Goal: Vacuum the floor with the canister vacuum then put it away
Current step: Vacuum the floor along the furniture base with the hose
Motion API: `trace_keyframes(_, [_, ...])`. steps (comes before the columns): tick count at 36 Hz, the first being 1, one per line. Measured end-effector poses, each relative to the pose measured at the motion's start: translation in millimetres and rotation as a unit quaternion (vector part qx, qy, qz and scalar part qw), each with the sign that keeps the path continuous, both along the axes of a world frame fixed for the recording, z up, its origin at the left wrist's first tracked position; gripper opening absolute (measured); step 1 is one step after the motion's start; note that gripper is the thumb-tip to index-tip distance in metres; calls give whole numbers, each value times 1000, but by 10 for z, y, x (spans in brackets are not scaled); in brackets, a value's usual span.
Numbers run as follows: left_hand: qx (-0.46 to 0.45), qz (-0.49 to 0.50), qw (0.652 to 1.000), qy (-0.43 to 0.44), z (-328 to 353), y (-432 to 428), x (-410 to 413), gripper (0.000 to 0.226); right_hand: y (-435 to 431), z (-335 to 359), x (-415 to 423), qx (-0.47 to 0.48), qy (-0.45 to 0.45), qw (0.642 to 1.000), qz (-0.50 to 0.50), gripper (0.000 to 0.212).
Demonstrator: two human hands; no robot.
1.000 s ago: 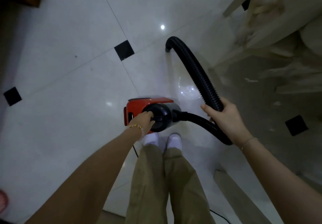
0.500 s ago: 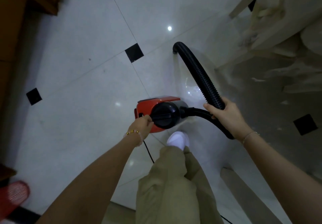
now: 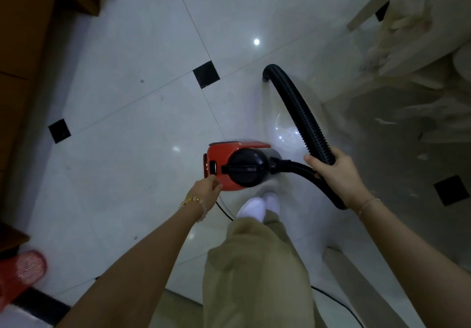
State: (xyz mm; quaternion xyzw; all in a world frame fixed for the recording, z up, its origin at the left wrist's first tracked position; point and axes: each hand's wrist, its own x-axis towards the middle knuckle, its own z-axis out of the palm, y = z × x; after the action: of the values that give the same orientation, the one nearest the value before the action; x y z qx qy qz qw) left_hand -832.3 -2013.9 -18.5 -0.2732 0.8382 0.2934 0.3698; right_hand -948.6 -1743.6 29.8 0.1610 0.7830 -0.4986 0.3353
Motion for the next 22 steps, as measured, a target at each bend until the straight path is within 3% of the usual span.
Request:
trace_keyframes(11, [21,51,998,-41,-242,-80,-25,26,-45,-111,52,-23,-25,998,44,16])
trace_keyframes(17, [26,123,991,-42,-583,-240,-71,29,-129,-264,50,5,-3,998,57,44])
trace_keyframes(22, [23,92,995,-31,-972,-445,-5,40,-307,-420,119,65,48,994,77,43])
